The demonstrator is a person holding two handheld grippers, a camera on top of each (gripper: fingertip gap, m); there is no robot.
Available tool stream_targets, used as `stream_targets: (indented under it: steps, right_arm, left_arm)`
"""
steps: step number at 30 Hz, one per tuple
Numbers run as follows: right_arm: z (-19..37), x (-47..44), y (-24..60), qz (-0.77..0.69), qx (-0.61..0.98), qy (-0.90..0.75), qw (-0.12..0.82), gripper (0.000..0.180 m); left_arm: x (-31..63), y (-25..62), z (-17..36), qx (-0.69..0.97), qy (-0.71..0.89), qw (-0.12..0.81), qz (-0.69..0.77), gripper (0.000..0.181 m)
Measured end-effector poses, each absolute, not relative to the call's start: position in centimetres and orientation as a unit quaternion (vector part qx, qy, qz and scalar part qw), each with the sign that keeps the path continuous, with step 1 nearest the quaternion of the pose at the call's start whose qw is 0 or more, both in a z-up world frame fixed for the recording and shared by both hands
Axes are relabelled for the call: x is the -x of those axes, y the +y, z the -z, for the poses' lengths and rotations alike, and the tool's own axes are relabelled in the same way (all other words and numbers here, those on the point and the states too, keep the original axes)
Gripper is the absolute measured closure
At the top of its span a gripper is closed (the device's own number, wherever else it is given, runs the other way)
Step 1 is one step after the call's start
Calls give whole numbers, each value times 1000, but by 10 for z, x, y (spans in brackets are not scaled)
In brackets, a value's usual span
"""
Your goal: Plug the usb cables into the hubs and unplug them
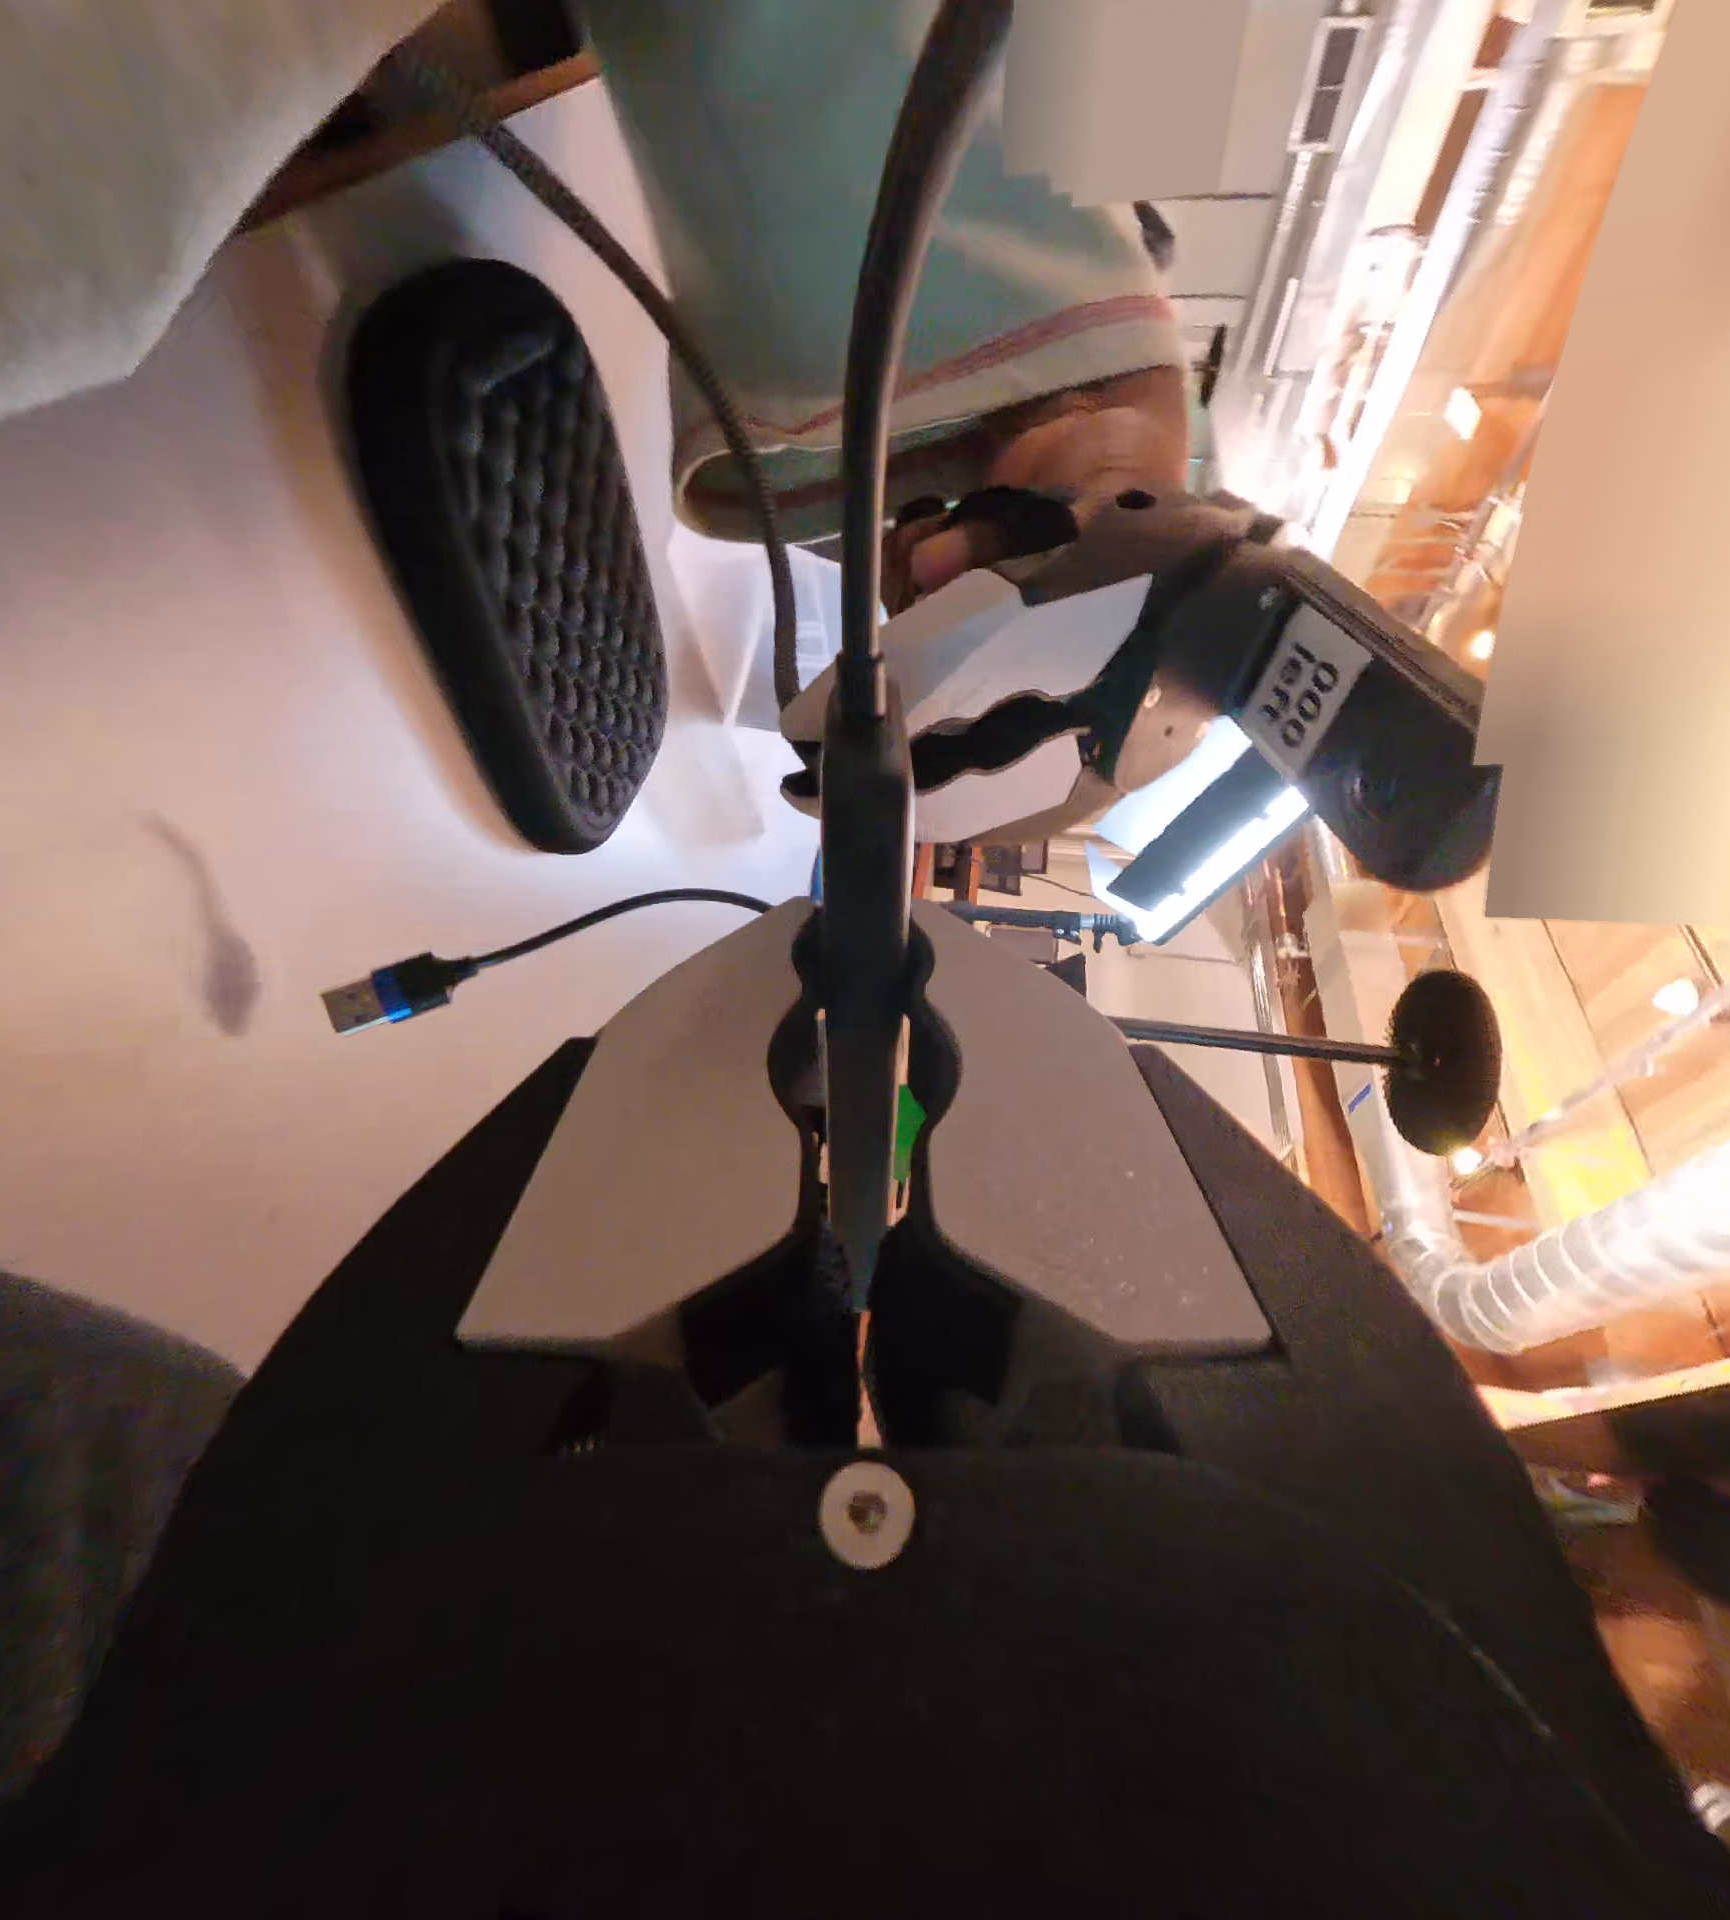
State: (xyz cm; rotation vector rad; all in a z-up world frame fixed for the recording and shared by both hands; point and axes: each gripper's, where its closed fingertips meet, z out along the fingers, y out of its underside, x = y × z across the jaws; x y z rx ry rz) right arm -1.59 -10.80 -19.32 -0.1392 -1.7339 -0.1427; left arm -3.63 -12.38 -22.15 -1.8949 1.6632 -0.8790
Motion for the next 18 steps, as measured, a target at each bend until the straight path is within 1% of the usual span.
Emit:
stream_targets:
  steps: [3, 9, 18]
  right_arm:
    - [194, 17, -111, 59, 47, -776, 626, 168]
    - [198, 17, -112, 57, 41, -795, 602, 168]
    - [204, 14, -117, 59, 29, -794, 605, 168]
  left_arm:
    - [36, -123, 229, 693, 622, 226, 286, 171]
    - [30, -124, 231, 689, 635, 227, 264, 171]
    - [28, -124, 237, 691, 646, 210, 248, 171]
